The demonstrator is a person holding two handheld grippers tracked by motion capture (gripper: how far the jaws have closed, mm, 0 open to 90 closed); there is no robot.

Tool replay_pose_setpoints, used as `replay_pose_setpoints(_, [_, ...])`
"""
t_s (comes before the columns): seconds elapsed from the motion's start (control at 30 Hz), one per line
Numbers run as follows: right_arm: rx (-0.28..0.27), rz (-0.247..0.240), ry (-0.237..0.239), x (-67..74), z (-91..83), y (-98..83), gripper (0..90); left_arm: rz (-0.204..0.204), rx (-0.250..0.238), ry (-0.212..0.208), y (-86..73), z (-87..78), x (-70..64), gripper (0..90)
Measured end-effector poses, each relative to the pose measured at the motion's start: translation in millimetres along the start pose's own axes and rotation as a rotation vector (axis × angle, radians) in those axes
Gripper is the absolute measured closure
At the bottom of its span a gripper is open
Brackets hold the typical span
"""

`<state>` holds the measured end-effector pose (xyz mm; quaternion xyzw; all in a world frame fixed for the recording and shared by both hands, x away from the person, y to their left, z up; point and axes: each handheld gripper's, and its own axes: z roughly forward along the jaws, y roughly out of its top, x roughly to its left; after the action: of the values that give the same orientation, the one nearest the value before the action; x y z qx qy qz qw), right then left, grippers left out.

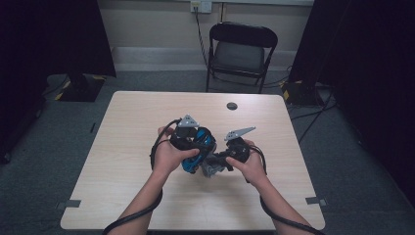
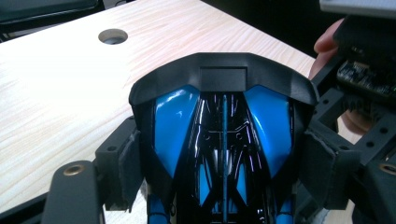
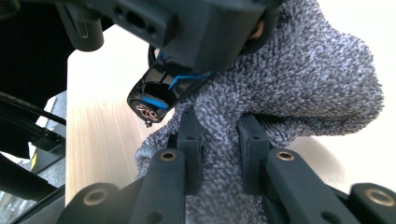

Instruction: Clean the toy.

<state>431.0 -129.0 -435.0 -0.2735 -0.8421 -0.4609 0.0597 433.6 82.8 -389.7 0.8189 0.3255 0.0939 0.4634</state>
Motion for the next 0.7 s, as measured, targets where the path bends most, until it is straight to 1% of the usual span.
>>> replay_pose_setpoints(0.33, [0.007, -0.002, 0.013, 3.8, 6.4, -3.1, 75.4, 0.004, -0.006, 0.003, 5.4, 0.5, -0.6, 25.3])
replay_pose_setpoints(0.4, [0.004, 0.002, 0.018, 3.8, 7.7, -4.1, 75.4, -0.002, -0.011, 0.005, 5.7, 1.0, -0.4, 25.3])
replay_pose_setpoints(0.57, [0.010, 0.003, 0.019, 4.4, 10.1, -5.0, 75.5, -0.001, -0.008, 0.005, 7.3, 1.1, 0.5, 25.3])
replay_pose_setpoints(0.7, [0.011, 0.004, 0.028, 5.2, 13.2, -5.8, 75.5, -0.003, -0.017, 0.009, 9.3, 0.5, 1.3, 25.3])
